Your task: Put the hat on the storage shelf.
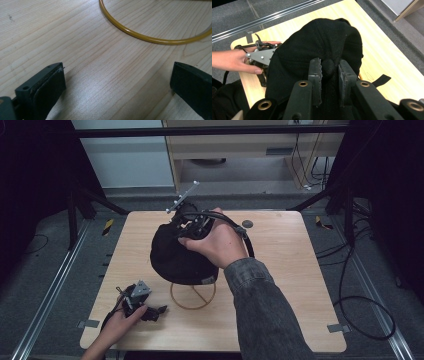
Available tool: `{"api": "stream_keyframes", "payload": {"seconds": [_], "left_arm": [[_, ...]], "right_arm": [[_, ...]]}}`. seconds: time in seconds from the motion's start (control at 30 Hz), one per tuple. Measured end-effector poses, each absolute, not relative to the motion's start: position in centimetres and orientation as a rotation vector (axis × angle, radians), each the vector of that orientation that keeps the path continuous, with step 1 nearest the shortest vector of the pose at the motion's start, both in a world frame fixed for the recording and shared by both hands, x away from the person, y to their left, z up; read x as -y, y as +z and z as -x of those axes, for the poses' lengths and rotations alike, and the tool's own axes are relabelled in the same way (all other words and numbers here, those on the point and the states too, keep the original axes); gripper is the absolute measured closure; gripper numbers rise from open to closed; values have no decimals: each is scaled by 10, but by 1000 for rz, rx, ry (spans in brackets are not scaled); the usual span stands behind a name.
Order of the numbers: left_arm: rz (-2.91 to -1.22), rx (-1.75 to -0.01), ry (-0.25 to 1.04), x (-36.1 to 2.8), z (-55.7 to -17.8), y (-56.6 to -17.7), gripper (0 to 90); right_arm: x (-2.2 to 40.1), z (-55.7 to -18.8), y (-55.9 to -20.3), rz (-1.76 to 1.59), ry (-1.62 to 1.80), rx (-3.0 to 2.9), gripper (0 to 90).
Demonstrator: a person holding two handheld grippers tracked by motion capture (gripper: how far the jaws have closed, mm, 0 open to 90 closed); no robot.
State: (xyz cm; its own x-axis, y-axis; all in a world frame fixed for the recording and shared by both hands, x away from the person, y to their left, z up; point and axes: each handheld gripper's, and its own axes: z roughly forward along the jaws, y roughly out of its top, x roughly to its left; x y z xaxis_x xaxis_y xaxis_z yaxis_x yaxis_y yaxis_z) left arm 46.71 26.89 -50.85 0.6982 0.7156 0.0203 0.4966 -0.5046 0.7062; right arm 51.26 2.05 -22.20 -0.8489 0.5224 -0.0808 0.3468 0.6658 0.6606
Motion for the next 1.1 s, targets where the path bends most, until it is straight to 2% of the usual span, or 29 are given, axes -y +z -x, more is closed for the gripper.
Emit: {"api": "stream_keyframes", "payload": {"seconds": [1.1], "left_arm": [[-2211, -921, 406, -269, -467, -508, 0]], "right_arm": [[-17, -507, -220, -708, 993, -2611, 696]]}}
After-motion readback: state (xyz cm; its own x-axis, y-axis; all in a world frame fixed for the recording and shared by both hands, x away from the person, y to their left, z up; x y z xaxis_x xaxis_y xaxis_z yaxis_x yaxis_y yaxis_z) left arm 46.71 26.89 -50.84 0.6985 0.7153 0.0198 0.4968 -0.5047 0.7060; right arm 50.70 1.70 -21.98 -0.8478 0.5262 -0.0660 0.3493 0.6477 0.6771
